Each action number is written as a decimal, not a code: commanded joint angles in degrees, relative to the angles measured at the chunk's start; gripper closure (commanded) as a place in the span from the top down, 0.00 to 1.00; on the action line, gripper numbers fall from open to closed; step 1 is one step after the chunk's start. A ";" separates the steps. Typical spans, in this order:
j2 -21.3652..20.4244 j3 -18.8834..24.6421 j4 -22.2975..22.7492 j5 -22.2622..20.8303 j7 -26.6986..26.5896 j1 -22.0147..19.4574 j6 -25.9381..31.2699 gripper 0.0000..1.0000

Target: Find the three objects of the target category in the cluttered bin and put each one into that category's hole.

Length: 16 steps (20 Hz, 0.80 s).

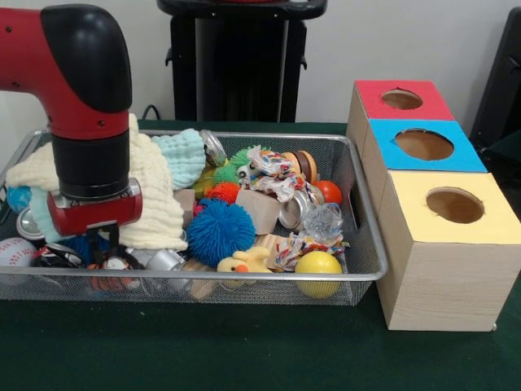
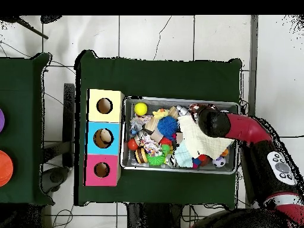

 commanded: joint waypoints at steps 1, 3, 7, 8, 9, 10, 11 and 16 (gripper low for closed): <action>0.94 0.86 -0.66 3.84 9.35 4.59 5.80 0.00; -0.76 0.03 -1.10 5.73 10.41 5.82 9.31 0.00; -4.37 -2.36 -1.60 8.59 11.39 8.18 15.10 0.00; -5.59 -3.15 -1.91 9.42 11.88 9.12 17.29 0.00; -6.57 -3.91 -2.40 10.09 12.21 9.89 19.49 0.00; -7.55 -4.67 -2.90 10.76 12.53 10.66 21.70 0.00; -8.06 -5.30 -3.95 11.24 12.38 11.31 24.33 0.00; -10.30 -6.40 -3.79 12.61 10.96 11.97 28.36 0.00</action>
